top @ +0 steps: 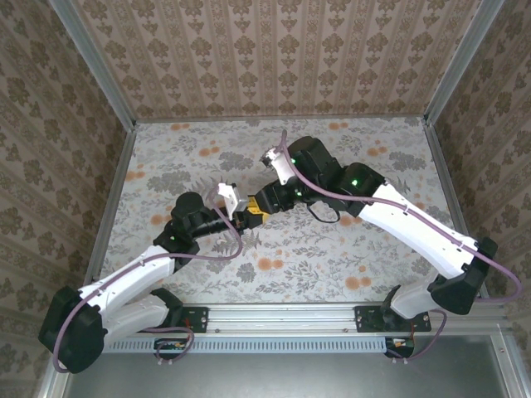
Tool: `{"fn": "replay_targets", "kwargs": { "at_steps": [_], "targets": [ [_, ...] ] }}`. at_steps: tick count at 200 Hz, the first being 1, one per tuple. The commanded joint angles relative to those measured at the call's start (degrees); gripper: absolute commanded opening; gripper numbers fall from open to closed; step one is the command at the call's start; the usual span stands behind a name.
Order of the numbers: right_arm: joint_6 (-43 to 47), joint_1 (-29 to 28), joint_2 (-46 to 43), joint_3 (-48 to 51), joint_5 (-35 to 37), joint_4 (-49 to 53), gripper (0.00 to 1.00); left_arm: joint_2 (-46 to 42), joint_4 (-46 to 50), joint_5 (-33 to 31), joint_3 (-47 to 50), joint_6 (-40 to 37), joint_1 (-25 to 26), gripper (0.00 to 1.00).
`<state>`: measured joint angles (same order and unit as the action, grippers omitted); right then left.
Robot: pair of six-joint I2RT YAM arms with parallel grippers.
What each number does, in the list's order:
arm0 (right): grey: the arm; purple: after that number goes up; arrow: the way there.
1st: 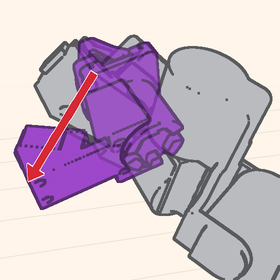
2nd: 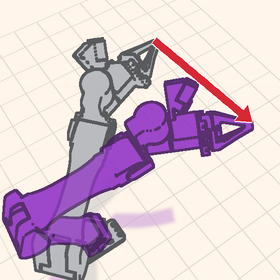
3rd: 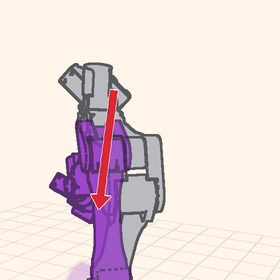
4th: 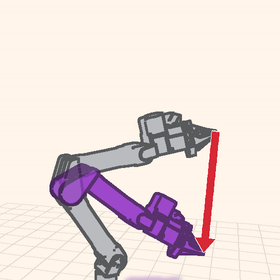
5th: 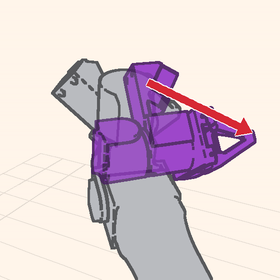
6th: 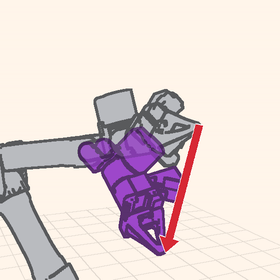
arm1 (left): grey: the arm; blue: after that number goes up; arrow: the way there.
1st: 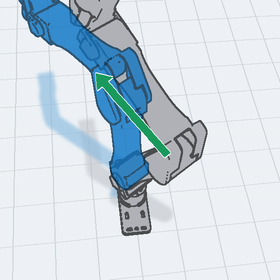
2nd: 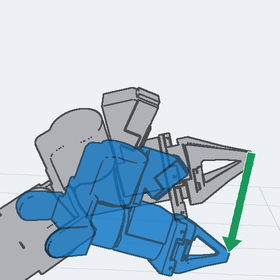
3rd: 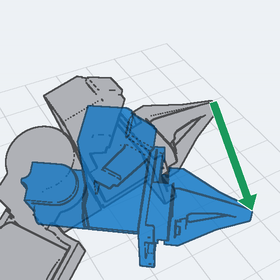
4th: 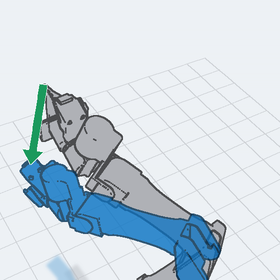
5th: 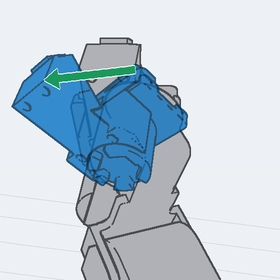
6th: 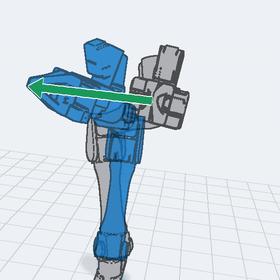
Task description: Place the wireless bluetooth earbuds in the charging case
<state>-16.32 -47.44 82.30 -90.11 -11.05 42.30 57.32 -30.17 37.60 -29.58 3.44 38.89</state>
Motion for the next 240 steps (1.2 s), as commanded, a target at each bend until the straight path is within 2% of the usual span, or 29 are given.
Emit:
{"fn": "replay_targets", "kwargs": {
  "at_steps": [1, 86, 101, 124, 146, 178, 207, 240],
  "targets": [
    [-2.0, 0.4, -2.1, -2.6, 0.9, -5.2, 0.51, 0.2, -0.7, 1.4, -0.9, -0.3, 0.5, 0.0],
    [-4.6, 0.6, -2.2, -1.5, 1.0, -4.3, 0.51, 0.6, -0.8, 0.4, -0.8, -0.4, 0.4, 0.0],
    [-6.4, 0.6, -4.9, -1.6, 2.4, -3.8, 0.51, 0.0, -0.4, -0.4, -0.5, -0.4, 0.4, 0.0],
    [-10.5, 0.6, -6.8, -0.8, 7.5, -1.5, 0.5, -1.0, 1.4, -6.1, -0.3, -1.0, 0.4, 0.0],
    [-14.0, 0.6, -7.4, 0.9, 9.8, 0.3, 0.47, -1.8, 2.3, -8.9, 0.0, -1.2, 0.3, 0.0],
    [-17.2, 0.5, -5.8, 2.5, 9.4, 0.5, 0.44, -2.3, 2.7, -10.4, -0.2, -1.1, 0.1, 0.0],
    [-18.1, 0.4, -3.0, 2.1, 7.2, -0.7, 0.29, -2.6, 3.2, -10.3, -0.4, -1.2, 0.2, 0.0],
    [-18.1, 0.3, 0.0, 1.1, 6.6, -1.2, 0.29, -3.5, 3.6, -10.4, -0.1, -1.3, 0.1, 0.0]
  ]
}}
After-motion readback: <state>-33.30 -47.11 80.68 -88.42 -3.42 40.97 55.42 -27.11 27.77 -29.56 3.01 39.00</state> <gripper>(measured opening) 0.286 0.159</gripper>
